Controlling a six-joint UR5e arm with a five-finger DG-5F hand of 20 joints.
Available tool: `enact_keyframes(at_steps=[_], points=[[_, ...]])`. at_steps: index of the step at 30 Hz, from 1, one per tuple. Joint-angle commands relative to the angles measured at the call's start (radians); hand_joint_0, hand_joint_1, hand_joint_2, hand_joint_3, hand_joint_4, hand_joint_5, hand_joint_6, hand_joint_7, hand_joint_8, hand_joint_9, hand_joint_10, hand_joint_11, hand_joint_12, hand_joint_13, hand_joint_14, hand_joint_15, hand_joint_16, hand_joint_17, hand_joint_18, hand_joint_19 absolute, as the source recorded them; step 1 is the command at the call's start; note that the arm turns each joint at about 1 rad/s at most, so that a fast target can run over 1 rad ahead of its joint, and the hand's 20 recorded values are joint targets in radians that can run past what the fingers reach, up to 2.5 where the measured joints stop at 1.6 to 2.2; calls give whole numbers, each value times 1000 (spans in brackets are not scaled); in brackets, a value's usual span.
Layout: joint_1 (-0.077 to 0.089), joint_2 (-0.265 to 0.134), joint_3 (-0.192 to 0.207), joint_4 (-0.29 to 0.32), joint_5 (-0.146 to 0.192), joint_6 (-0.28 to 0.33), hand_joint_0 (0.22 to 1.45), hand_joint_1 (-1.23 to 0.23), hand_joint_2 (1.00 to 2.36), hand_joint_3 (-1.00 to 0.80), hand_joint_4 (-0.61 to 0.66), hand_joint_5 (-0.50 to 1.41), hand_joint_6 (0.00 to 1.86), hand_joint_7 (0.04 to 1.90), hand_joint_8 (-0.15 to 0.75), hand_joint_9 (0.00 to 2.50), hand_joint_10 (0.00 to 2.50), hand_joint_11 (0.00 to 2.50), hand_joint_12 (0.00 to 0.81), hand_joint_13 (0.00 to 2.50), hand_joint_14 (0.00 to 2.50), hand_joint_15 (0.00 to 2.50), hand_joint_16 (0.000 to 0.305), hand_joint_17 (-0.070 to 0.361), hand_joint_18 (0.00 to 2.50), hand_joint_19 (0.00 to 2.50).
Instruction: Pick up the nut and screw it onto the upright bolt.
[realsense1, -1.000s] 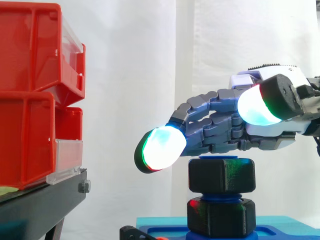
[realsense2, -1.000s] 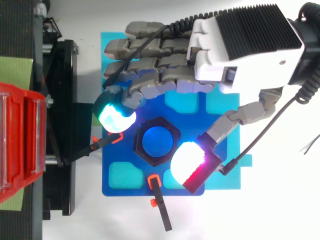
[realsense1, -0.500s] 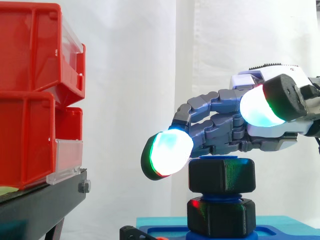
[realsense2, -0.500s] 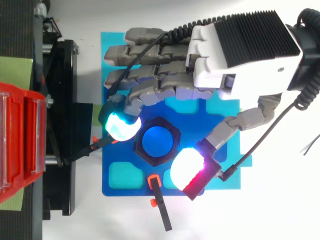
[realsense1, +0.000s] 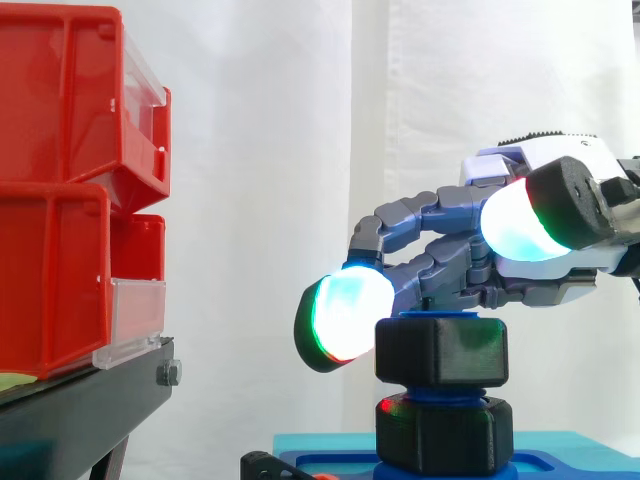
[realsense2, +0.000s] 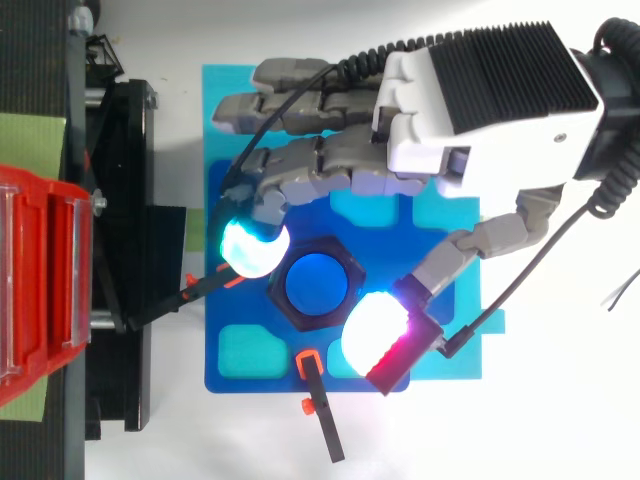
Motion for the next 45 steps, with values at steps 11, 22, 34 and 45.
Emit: enact_keyframes(at_steps=[11,22,34,45], points=[[-41,1,0,-4,-29,-5,495,-468,1000,-500,146,83,504,1239,207,1309,0,0,282,671,0,0,31,70,364,0],[-61,1,0,-6,-41,-11,512,-483,1000,-500,63,117,502,1394,144,1786,3,69,209,1159,1,41,25,55,936,266],[-68,1,21,2,-41,-11,477,-444,1000,-500,181,11,505,1133,260,1561,6,173,289,1116,5,127,36,82,792,275],[-59,0,44,-6,-44,-12,449,-461,1000,-500,221,-110,503,769,286,1222,4,103,357,829,4,101,50,113,667,300]])
